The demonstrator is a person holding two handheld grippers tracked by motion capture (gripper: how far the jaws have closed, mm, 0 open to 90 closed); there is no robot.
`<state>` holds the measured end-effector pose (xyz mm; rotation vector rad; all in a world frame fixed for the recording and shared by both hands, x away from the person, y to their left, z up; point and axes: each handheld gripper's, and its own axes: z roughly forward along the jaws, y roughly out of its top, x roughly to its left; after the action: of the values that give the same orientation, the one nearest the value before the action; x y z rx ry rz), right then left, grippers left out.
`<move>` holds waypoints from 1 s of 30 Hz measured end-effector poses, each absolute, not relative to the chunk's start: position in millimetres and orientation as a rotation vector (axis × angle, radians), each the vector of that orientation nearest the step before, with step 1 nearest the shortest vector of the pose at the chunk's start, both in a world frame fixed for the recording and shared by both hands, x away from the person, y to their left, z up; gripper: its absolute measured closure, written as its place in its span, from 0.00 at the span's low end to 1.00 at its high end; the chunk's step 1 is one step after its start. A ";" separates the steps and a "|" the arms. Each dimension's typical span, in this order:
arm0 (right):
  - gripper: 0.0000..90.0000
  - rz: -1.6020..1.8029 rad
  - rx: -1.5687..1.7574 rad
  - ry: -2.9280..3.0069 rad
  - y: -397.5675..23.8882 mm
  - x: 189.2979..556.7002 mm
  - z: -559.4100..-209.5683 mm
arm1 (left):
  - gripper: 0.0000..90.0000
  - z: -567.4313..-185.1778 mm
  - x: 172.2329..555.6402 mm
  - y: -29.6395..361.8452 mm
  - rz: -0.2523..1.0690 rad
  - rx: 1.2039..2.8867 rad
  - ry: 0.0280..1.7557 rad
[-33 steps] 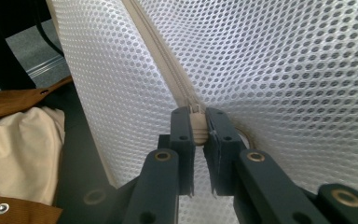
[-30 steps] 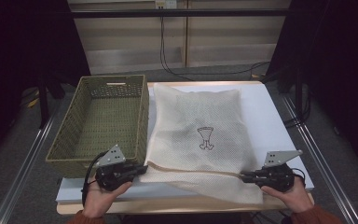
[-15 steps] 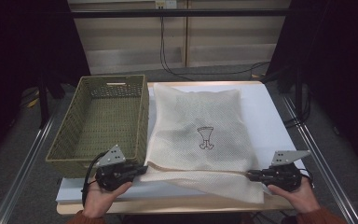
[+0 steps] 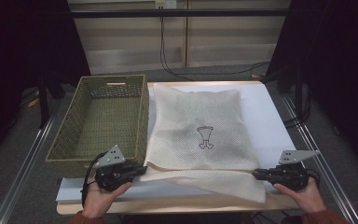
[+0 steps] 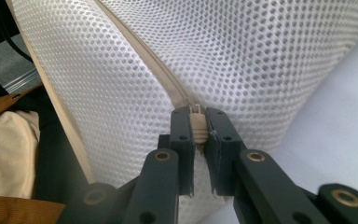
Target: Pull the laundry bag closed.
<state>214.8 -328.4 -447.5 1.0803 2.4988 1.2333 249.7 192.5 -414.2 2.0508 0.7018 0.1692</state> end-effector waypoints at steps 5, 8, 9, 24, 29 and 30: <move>0.92 1.221 1.108 2.487 -333.6 212.5 -449.7 | 0.95 -414.3 249.6 192.2 0.169 2.050 0.704; 0.92 1.220 1.114 2.479 -335.5 212.2 -450.0 | 0.95 -414.4 249.3 192.2 0.169 2.053 0.705; 0.92 1.220 1.117 2.482 -335.6 212.0 -450.0 | 0.95 -414.5 249.5 192.5 0.171 2.055 0.702; 0.92 1.200 1.149 2.461 -347.1 209.7 -450.6 | 0.95 -416.6 250.0 194.6 0.163 2.068 0.708; 0.92 1.189 1.179 2.438 -351.2 209.4 -451.5 | 0.95 -417.0 250.0 192.4 0.148 2.070 0.701; 0.92 1.179 1.176 2.433 -351.5 209.8 -451.2 | 0.95 -416.0 249.8 192.1 0.153 2.077 0.693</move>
<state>209.8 -351.5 -451.2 1.1759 2.4331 1.1790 249.8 192.1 -416.0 2.0768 0.6934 0.1528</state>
